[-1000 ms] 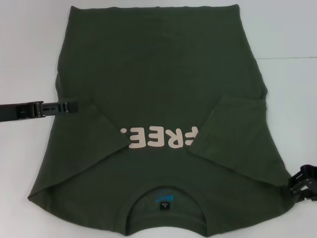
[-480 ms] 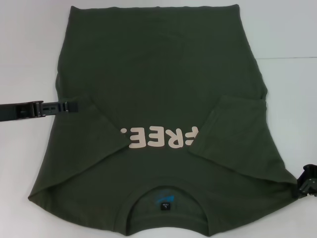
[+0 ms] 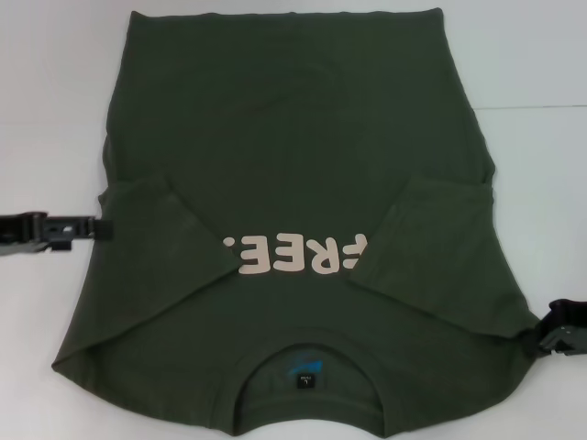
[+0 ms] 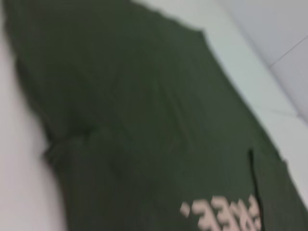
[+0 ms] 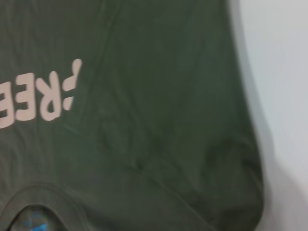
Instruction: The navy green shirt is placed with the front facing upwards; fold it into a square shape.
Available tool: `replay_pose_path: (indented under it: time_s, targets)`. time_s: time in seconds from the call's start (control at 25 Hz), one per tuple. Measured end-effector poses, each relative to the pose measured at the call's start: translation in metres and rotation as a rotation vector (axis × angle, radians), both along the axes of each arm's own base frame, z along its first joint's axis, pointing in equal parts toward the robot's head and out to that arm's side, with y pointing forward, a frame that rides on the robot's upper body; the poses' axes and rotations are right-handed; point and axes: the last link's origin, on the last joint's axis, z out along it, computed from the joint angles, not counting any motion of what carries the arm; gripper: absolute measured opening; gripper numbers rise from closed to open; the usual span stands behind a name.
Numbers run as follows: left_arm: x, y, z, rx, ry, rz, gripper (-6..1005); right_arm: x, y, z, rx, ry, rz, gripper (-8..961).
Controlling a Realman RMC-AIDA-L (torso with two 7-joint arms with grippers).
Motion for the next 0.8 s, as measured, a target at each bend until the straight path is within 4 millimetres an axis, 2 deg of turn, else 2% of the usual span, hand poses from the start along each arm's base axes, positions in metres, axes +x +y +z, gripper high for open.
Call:
replay_pose_path:
  time_s: [0.28, 0.56, 0.8]
  targets:
    - [0.005, -0.023, 0.019, -0.071, -0.077, 0.065, 891, -0.007, 0.003, 0.006, 0.043, 0.007, 0.076, 45]
    - [-0.011, -0.04, 0.007, -0.087, -0.156, 0.142, 883, -0.01, 0.002, 0.006, 0.033, 0.012, 0.136, 45]
    - [-0.018, -0.045, 0.0, -0.088, -0.186, 0.2, 875, -0.019, 0.009, 0.001, 0.029, 0.025, 0.202, 44]
